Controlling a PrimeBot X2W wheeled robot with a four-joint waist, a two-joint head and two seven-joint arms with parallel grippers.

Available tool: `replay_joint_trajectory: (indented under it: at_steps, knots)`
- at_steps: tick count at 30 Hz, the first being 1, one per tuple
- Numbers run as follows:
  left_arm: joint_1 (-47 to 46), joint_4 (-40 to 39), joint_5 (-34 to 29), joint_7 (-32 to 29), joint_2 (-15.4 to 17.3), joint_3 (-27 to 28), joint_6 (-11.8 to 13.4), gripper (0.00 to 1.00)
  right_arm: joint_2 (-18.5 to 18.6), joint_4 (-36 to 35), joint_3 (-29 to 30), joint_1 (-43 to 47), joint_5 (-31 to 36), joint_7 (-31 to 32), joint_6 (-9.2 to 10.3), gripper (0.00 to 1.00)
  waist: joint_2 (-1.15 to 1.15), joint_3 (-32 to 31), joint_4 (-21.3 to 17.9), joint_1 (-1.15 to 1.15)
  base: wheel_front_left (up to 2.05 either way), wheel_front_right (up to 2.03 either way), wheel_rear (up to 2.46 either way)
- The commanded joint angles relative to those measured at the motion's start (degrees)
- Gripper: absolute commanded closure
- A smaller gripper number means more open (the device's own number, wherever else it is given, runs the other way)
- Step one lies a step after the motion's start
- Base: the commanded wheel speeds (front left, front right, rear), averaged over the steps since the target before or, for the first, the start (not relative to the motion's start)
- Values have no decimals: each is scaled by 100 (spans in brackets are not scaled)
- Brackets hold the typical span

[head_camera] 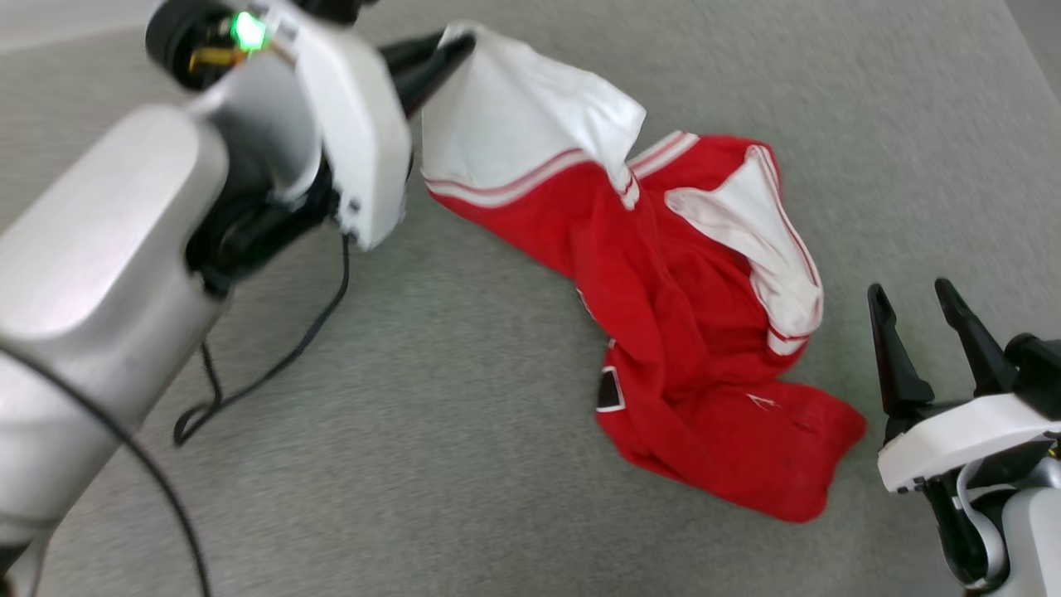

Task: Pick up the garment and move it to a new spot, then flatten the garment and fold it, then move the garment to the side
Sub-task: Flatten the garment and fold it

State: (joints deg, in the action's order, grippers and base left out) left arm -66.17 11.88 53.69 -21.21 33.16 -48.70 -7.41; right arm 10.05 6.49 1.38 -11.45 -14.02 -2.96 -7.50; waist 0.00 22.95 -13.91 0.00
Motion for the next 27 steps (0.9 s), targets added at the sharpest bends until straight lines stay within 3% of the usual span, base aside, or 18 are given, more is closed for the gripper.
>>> replay_joint_trajectory:
  at_steps: [1, 8, 14, 20, 25, 26, 27]
  knots:
    - [212, -149, 68, 126, 137, 30, -6, 100, 53, -31, 16, 103, 34, 42, 2, 0, 0, -459, 449, 0, 0, 0, 0]
    - [1598, -962, 373, 757, 970, -47, 11, 100, 62, -66, 186, 372, 108, 278, 2, 0, 0, -977, 939, 0, 0, 0, 0]
    - [2636, -1051, 371, 1051, 1537, -355, 9, 100, 59, -117, 249, 542, 133, 447, 2, 0, 0, -1155, 1203, 0, 0, 0, 0]
    - [2994, -330, 17, 1247, 1772, -769, 1, 100, 60, -183, 211, 511, 164, 588, 2, 0, 0, -1179, 1268, 0, 0, 0, 0]
    - [3113, 251, -159, 1330, 1662, -1232, -3, 100, 91, -209, 191, 541, 154, 665, 2, 0, 0, -1193, 1264, 0, 0, 0, 0]
    - [3127, 350, -176, 1321, 1637, -1316, -3, 69, 91, -205, 195, 559, 159, 682, 2, 0, 0, -1201, 1269, 0, 0, 0, 0]
    - [3156, 473, -139, 1300, 1594, -1363, -1, 5, 92, -199, 200, 576, 164, 682, 2, 0, 0, -1212, 1279, 0, 0, 0, 0]
